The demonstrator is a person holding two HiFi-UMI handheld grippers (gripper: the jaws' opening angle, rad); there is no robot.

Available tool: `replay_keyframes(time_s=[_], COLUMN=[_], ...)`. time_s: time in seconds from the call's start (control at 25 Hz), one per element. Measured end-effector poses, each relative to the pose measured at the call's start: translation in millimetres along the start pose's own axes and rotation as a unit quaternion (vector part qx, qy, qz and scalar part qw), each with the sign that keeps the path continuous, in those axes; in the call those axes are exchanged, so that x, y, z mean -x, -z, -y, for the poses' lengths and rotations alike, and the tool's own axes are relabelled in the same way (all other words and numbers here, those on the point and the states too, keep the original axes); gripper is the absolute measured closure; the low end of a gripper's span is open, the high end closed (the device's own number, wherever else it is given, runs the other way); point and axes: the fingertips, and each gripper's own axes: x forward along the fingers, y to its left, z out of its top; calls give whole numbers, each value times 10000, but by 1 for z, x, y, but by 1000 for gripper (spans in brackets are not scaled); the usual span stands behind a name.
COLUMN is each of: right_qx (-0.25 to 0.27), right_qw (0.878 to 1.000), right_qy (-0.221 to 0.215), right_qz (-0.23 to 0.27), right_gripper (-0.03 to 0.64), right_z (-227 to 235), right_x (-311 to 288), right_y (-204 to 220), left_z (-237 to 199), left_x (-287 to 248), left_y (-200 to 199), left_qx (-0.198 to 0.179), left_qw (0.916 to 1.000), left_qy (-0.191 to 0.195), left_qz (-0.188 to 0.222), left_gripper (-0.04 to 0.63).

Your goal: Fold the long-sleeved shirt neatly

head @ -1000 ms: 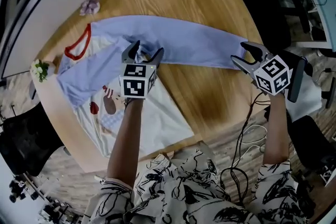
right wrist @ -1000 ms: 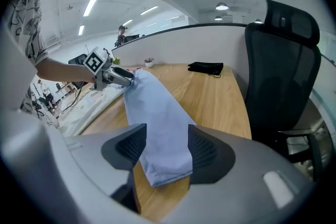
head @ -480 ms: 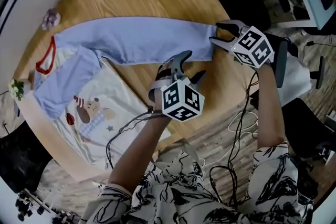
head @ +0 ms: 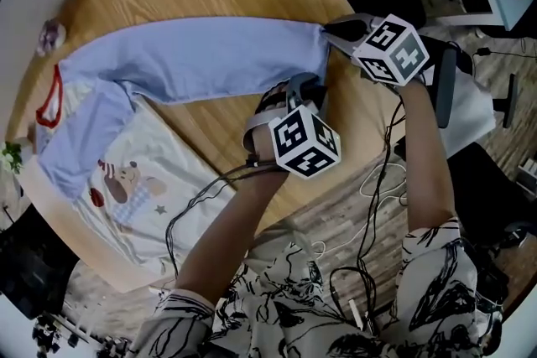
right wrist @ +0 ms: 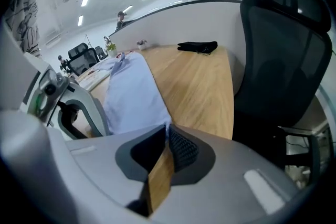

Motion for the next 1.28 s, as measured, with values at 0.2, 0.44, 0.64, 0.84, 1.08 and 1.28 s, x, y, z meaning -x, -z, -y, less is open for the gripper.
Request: replay_keyframes(time_s=[0.2,0.44,0.64,0.84,1.08,1.28], right_qx=[24,13,484,893,1349,1904], right_qw=[9999,9972,9896,9823,9826,9759], right_qy=[126,563,1109,1410,856,-13], right_qz=[-89,493,772,851,950,1069], right_gripper=[597,597,597,597,595,595], right_z=[-2,22,30,23,-40,-143], right_x=[-1,48,111,134,127,85], right_y=[-3,-74,-159,-217,-305,-392], left_z=[-6,-53,-88,-117,-154,-189], left_x=[4,55,108,152,240,337], left_y=[-4,-78,-142,-166,-148,-85], left_qx=[280,667,1103,1341,2136,2773], left_qw=[9996,9888,9704,9512,9060,8499], left_qy=[-19,-690,-892,-1237,-1781,-2655], left_qz=[75,1141,1957,2490,3192,3610], left_gripper=[571,569,569,569,569,569])
